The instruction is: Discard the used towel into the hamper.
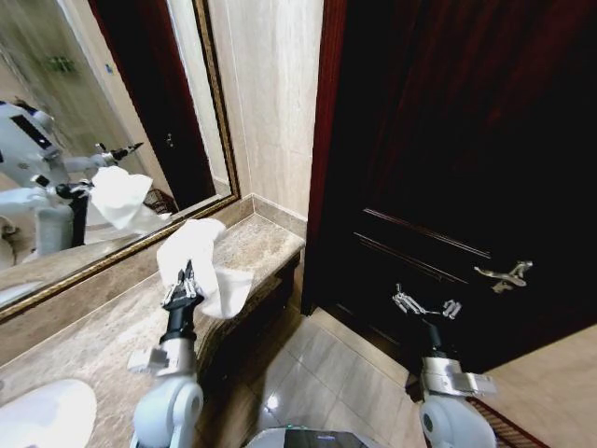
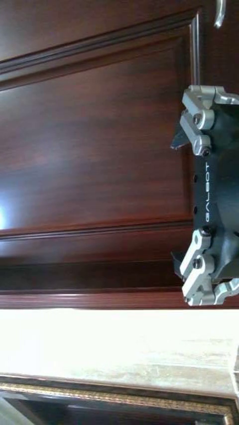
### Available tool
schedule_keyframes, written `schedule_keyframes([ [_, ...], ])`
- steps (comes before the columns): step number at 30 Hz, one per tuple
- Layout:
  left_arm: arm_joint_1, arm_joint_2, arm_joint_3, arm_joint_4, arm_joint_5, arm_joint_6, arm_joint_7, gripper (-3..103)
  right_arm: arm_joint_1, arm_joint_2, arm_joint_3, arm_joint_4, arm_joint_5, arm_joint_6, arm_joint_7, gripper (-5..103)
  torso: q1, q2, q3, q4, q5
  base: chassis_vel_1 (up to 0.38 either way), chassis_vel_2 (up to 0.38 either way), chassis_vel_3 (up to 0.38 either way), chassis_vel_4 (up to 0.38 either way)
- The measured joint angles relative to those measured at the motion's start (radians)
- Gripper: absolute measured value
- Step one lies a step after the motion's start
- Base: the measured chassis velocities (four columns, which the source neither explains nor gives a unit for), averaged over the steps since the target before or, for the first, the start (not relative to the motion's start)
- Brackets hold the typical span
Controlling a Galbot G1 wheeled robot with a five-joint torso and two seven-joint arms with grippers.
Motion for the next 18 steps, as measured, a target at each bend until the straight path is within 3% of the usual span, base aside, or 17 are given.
schedule_keyframes([
  [7, 0.046, 0.051, 0.031, -0.028, 0.045, -0.004, 0.001, 4, -0.016, 0.005, 0.023, -0.001, 0.019, 0.014, -0.007, 100, 0.000, 0.000, 0.000, -0.0003, -0.0002, -0.006, -0.005, -0.004, -0.008],
  [18, 0.050, 0.058, 0.055, -0.007, 0.078, -0.011, 0.017, 4, -0.022, 0.005, 0.026, 0.003, 0.013, 0.017, -0.006, 100, 0.000, 0.000, 0.000, -0.0002, -0.0002, -0.065, -0.073, -0.063, -0.078],
])
